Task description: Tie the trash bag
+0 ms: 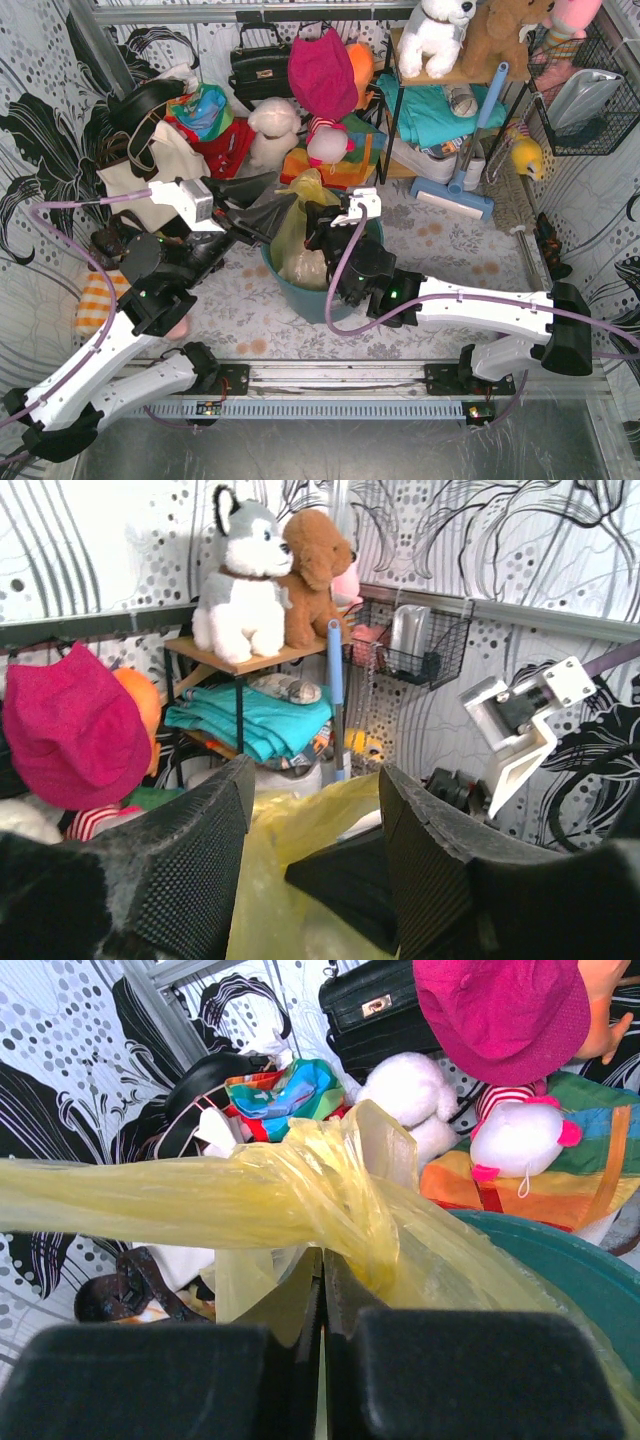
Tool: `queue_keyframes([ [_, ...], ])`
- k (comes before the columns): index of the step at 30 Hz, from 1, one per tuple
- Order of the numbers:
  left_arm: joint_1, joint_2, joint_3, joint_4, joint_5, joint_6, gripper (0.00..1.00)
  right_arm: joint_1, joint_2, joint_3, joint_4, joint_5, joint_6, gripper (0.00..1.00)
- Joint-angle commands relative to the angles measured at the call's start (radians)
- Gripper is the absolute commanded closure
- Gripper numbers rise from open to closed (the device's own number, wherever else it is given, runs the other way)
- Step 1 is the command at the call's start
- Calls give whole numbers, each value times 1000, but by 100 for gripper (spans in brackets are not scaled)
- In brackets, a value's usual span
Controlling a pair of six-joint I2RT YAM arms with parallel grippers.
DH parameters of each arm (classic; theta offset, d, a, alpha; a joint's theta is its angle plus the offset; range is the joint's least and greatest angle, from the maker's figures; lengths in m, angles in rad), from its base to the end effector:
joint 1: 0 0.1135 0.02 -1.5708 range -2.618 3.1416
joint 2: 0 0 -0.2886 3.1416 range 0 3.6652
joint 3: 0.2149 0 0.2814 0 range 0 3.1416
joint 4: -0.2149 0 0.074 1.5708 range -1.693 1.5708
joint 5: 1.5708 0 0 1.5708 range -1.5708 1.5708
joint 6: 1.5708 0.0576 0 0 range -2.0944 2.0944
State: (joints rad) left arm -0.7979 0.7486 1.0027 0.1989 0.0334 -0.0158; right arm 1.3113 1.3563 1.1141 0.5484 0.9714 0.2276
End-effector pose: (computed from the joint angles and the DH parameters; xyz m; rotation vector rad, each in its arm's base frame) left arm 0.1228 -0.1287 0.4947 0.4658 1.0495 -0.7439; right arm 0.1336 0.3178 0.4199 0.1181 1.4277 0.6630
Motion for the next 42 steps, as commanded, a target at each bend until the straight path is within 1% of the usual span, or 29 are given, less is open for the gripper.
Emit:
queue_keyframes([
  [1,2,-44,-5,-81,-95,21,38,-2,-48,9,-34,-20,28,100],
  [5,1,-61,-39,-134,-124,16,34,-3,-70,14,-90,-42,62,100],
  [9,2,-45,-61,-178,-130,11,33,-2,-83,33,-168,-92,112,100],
  [15,3,-31,-101,-161,-105,14,30,-3,-88,32,-210,-171,173,100],
  [18,7,-22,-118,-141,-119,18,30,-3,-74,33,-206,-188,190,100],
  [21,14,14,-109,-149,-144,27,39,-2,-60,25,-180,-177,194,100],
  [23,16,27,-101,-155,-152,29,51,-3,-52,8,-126,-164,182,100],
  [27,17,22,-100,-158,-124,33,68,-3,-22,-17,-5,-139,133,100],
  [32,19,4,-87,-194,-83,35,85,-3,32,-17,117,-123,45,100],
  [36,19,-10,-77,-220,-60,37,92,-11,67,-16,160,-121,24,100],
  [42,19,-15,-67,-248,-13,25,97,-52,88,-30,225,-105,1,100],
])
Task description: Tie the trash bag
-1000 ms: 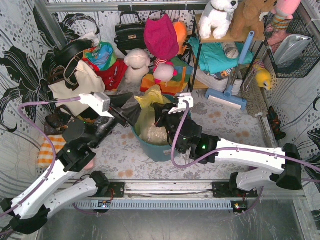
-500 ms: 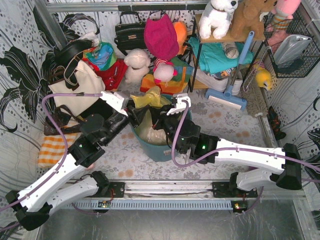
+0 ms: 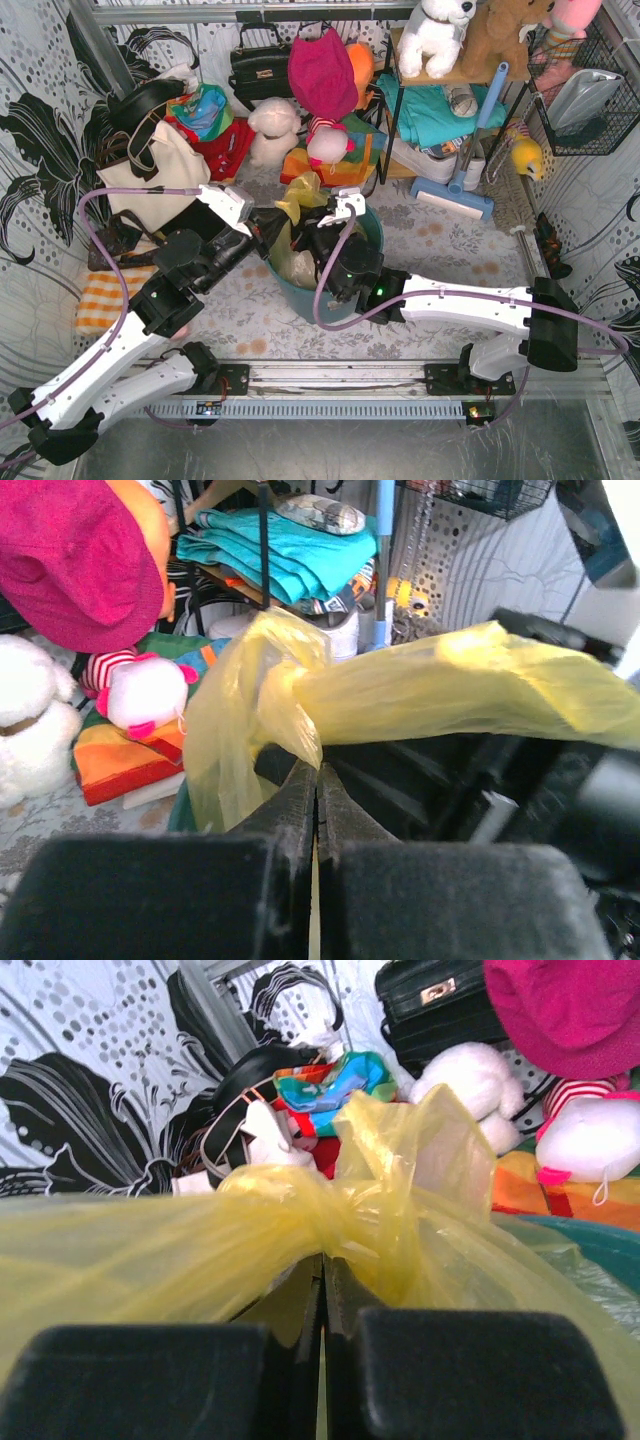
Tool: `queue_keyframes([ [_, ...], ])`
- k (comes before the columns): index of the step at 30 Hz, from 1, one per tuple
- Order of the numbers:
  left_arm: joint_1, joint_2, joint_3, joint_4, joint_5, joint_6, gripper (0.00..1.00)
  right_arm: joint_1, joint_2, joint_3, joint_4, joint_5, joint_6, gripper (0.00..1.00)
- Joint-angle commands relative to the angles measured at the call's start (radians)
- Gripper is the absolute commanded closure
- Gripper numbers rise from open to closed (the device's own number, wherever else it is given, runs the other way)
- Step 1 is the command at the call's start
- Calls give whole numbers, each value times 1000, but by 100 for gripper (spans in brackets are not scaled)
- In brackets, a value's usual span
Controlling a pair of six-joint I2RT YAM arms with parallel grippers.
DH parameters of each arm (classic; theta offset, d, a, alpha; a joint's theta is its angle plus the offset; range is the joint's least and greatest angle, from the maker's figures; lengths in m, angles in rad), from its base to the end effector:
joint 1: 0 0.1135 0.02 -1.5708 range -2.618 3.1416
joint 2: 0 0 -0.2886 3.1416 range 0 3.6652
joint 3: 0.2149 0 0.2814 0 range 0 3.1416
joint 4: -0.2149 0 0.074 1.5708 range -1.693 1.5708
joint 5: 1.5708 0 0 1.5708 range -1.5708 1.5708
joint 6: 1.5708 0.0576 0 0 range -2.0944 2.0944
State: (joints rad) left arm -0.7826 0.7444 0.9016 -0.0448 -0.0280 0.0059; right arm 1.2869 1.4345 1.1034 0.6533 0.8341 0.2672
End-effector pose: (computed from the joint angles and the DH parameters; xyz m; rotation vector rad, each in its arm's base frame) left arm 0.1434 -0.1403 0.4261 0.5499 1.3825 -0.6112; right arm 0.1438 0.3405 0.4025 0.0581 1.3991 0.7842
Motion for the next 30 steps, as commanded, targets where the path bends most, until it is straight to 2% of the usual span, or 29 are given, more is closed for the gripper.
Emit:
queue_keyframes([
  [1,3,-13,34,-7,55,1,97,-36,14,-24,146,34,-54,100],
  [9,4,-22,38,-28,68,-11,98,-61,30,-23,278,118,-183,100],
  [18,3,-23,37,-31,39,-13,98,-60,-60,-109,280,187,-157,100],
  [20,3,-19,32,-24,51,-15,98,-61,-79,-132,284,149,-138,100],
  [25,3,-7,31,-17,60,-18,98,-61,-100,-183,301,-78,-100,100],
  [30,4,-3,30,-8,63,-15,98,-61,-94,-199,279,-138,-68,100],
])
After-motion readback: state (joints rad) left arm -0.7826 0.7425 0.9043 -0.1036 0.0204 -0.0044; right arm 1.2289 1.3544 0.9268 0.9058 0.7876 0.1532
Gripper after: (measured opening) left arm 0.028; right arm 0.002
